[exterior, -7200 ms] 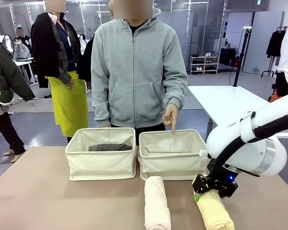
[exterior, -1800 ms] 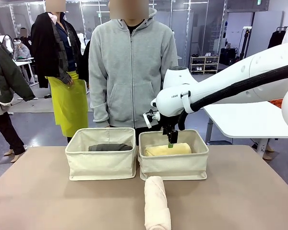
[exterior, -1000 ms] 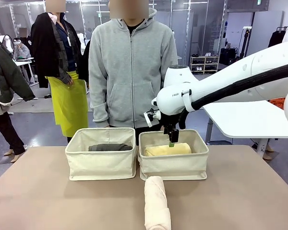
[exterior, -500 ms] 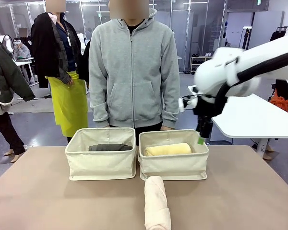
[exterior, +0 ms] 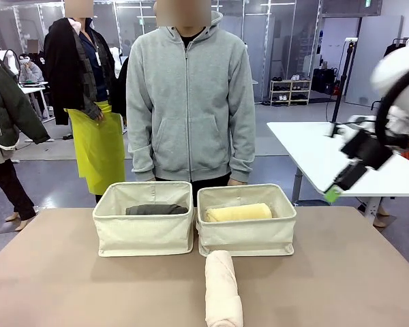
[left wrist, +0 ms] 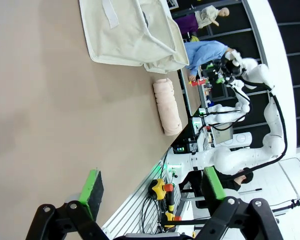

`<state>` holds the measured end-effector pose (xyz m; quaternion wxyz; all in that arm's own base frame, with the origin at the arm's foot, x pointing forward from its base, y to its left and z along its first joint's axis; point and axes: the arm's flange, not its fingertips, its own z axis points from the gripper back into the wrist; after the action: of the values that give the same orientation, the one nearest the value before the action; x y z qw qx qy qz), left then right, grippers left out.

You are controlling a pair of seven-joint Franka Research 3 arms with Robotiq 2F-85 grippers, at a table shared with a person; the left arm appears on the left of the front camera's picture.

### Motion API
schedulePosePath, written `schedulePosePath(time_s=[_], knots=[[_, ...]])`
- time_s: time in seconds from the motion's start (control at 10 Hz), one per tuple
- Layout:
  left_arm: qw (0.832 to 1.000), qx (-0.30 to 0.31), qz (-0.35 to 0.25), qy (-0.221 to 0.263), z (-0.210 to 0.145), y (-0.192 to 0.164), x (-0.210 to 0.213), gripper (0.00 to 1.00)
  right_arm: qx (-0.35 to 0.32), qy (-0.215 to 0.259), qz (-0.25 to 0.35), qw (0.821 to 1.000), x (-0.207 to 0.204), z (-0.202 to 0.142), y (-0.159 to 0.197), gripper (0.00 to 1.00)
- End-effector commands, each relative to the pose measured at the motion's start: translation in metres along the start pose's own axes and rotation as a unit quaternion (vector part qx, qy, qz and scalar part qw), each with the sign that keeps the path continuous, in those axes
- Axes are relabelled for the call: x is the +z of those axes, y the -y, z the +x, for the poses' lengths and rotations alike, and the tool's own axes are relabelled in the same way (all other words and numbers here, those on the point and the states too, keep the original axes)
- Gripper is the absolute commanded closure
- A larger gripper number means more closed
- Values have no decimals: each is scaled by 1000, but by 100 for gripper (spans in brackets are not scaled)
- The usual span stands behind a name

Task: Divide the towels into two baskets.
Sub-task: Pick up one hotel-folded towel from the bottom of the table and place it in the Fabric basket indicated by the person.

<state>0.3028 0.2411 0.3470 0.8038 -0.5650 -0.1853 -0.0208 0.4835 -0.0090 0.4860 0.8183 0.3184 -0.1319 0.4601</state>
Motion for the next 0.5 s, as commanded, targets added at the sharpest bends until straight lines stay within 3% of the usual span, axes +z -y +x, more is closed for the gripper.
schedulePosePath(time_s=[0.0, 0.1, 0.4], knots=[[1000, 3, 3, -1, -1, 1, 3, 0, -41, 100, 70, 992, 24, -73, 7, 0], [1000, 3, 3, -1, -1, 1, 3, 0, -94, 106, 104, 984, 34, -114, 22, 0], [1000, 3, 3, -1, -1, 1, 3, 0, -167, 210, 151, 952, 41, -208, 38, 0]])
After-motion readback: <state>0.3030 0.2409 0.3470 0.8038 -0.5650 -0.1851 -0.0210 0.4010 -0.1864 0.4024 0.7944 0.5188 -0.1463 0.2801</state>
